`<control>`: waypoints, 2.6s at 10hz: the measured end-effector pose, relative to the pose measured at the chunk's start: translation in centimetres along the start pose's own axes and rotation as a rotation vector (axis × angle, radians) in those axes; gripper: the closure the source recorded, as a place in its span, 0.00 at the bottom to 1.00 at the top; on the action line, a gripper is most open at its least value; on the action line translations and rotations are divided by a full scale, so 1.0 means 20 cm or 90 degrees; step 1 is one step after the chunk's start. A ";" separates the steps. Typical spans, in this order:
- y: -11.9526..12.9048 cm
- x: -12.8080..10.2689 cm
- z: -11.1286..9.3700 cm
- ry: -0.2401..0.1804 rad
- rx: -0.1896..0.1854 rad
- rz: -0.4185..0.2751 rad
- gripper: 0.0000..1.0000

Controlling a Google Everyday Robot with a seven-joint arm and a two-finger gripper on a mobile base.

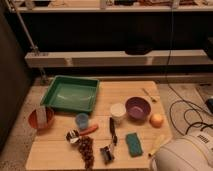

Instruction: Place towel in purple bowl

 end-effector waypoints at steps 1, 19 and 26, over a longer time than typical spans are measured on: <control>-0.01 0.00 0.00 0.000 0.000 -0.003 1.00; -0.43 0.89 0.26 -0.022 0.024 0.156 1.00; -0.04 1.44 0.37 -0.098 0.094 0.280 1.00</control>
